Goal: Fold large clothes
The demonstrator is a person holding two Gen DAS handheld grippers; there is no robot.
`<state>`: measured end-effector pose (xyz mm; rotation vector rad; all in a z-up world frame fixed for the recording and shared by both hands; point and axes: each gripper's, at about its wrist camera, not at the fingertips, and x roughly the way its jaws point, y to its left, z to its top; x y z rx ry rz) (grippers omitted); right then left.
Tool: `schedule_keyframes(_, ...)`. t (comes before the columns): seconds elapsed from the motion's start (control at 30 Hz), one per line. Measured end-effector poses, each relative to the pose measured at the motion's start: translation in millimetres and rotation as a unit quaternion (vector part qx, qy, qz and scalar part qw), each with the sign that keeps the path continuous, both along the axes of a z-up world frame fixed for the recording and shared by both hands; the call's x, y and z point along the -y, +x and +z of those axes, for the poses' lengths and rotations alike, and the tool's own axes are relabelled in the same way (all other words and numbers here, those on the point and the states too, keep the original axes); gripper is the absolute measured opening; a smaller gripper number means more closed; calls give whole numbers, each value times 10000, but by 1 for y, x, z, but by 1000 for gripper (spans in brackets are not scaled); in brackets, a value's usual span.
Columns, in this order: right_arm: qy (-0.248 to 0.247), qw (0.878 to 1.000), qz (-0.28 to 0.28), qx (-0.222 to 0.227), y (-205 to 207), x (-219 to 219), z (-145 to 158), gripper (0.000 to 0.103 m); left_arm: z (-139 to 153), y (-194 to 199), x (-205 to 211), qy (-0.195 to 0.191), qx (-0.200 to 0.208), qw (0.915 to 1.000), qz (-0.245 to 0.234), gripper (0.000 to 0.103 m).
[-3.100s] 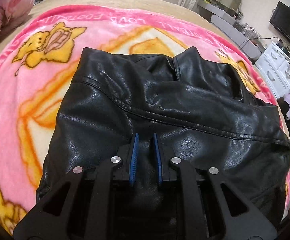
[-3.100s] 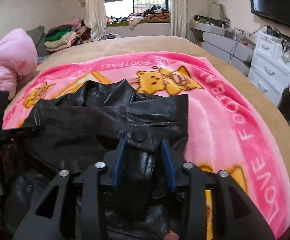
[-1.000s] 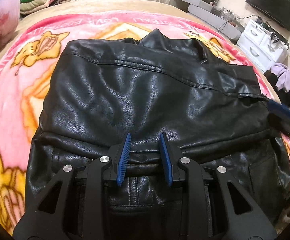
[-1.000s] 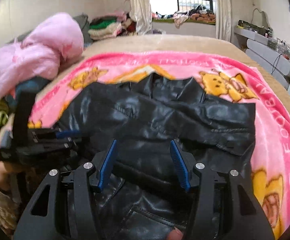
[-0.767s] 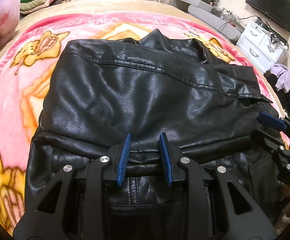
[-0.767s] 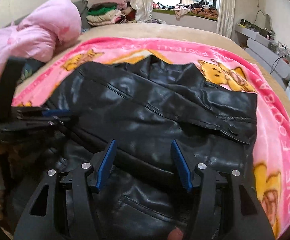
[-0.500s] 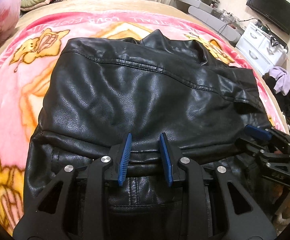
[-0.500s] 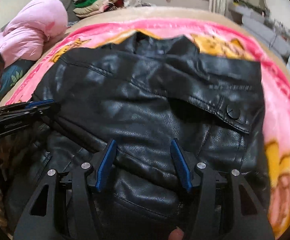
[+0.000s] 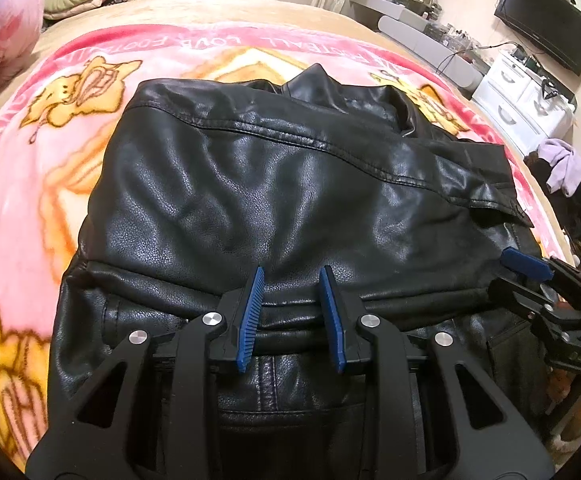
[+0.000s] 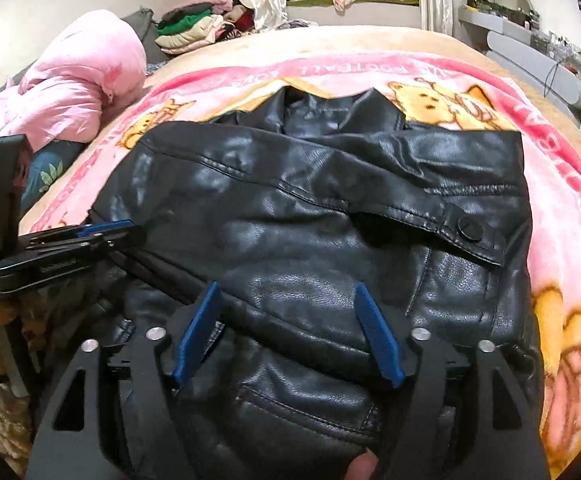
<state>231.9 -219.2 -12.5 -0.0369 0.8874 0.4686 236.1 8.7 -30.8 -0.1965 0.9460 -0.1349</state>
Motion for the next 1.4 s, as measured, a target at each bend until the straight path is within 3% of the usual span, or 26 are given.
schedule_keyframes(0.07, 54, 10000, -16, 32, -1, 2, 3, 79, 0, 0, 1, 13, 6, 10000, 0, 21)
schedule_keyframes(0.4, 249, 9993, -125, 249, -3, 10, 14, 88, 5, 0, -1, -75, 3, 10000, 45, 22)
schedule_keyframes(0.6, 334, 9982, -204, 446, -5, 17, 24, 94, 13, -1, 2, -246, 9, 9997, 10, 45)
schedule_keyframes(0.73, 335, 9978, -244, 511, -5, 19, 27, 95, 22, -5, 8, -250, 65, 9997, -10, 68)
schedule_keyframes(1.0, 316, 9966, -295, 695, -11, 22, 35, 97, 35, -13, 9, -225, 190, 9995, 147, 94)
schedule_keyframes(1.4, 272, 9929, -487, 1048, -27, 26, 56, 98, 65, -27, 16, -50, 426, 9990, 130, 94)
